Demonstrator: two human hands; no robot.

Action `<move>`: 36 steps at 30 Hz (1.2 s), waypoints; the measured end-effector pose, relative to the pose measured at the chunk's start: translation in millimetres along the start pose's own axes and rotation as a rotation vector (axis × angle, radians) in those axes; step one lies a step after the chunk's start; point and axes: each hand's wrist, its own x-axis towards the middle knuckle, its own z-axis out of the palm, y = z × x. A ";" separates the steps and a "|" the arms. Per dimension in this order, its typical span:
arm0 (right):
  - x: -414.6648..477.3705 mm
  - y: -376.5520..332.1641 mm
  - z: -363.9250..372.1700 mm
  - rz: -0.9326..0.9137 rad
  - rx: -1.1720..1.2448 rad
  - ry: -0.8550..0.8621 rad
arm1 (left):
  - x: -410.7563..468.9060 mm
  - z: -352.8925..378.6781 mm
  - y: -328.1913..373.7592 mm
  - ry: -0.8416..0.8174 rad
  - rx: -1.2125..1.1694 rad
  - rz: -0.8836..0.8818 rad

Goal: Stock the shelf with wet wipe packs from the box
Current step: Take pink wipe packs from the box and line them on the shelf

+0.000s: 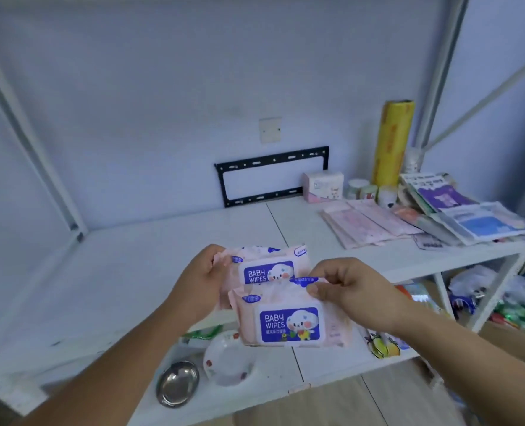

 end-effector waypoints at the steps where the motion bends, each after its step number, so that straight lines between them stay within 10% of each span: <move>1: 11.2 -6.5 10.9 0.003 -0.004 -0.016 | 4.5 -10.5 -7.0 0.006 -0.031 -0.022; 36: 502.3 -58.8 272.4 -0.009 0.023 -0.285 | 286.5 -260.4 -287.0 0.310 -0.054 -0.408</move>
